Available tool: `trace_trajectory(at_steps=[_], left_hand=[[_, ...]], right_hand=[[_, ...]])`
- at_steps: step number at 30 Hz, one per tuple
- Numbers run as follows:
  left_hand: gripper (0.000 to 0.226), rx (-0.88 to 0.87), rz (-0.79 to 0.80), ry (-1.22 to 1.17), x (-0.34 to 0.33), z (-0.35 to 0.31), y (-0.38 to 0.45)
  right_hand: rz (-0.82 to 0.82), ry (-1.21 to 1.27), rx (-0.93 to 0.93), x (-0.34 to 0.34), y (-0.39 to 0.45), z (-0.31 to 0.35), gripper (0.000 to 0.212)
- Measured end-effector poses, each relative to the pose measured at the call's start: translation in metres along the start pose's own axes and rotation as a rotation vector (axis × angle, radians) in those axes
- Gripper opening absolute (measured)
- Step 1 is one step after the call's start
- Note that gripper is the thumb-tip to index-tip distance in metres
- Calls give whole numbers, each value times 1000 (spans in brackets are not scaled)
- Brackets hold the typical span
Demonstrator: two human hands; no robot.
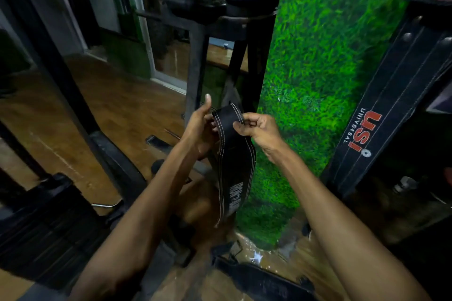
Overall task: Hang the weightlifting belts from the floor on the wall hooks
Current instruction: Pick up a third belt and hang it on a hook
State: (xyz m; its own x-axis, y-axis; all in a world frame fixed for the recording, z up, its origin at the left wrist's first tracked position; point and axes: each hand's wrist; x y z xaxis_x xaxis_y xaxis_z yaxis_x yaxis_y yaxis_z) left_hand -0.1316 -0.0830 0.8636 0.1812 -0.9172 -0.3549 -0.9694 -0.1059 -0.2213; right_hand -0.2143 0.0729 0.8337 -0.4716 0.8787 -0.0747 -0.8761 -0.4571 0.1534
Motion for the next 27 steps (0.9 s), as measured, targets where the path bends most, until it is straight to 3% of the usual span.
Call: trace_trajectory(at_steps=[2, 4, 8, 12, 14, 16, 18, 22, 24, 27], left_hand=[[36, 38, -100, -11, 2, -4, 8], [22, -49, -204, 61, 0, -1, 14], [25, -276, -215, 287, -3, 9, 6], [40, -401, -136, 469, -1, 18, 5], [40, -405, -115, 489, -1, 19, 2], [19, -321, -121, 373, -2, 13, -3], [20, -237, -158, 233, 3, 5, 0], [14, -150, -245, 184, 4, -9, 12], [2, -185, -254, 238, 2, -9, 16], [17, -301, -267, 390, 3, -6, 14]], right_hand=[[9, -40, -27, -2, -4, -9, 60], [-32, -8, -90, -1, -5, -13, 70], [-155, 175, -196, 3, -3, 2, 47], [-142, 158, -109, -4, 10, 25, 40], [-143, 69, -44, -8, 14, 29, 30], [-179, 12, 12, -9, 11, 24, 24], [-174, -17, 38, -10, 5, 14, 28], [-132, -46, -9, -10, -3, -3, 31], [-111, -83, -69, -9, -8, -2, 31], [-205, 63, -120, -3, -11, 12, 26]])
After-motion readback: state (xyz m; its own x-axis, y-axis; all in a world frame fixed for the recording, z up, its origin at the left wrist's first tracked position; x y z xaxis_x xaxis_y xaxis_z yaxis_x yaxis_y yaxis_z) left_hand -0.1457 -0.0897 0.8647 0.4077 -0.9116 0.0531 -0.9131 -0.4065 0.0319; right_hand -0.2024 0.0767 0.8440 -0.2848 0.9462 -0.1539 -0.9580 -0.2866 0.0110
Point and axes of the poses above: each hand's wrist, its own y-axis towards the middle knuckle, its own x-axis out of the back of the hand, z = x × y, and after that the axes turned 11 degrees about y, right-handed
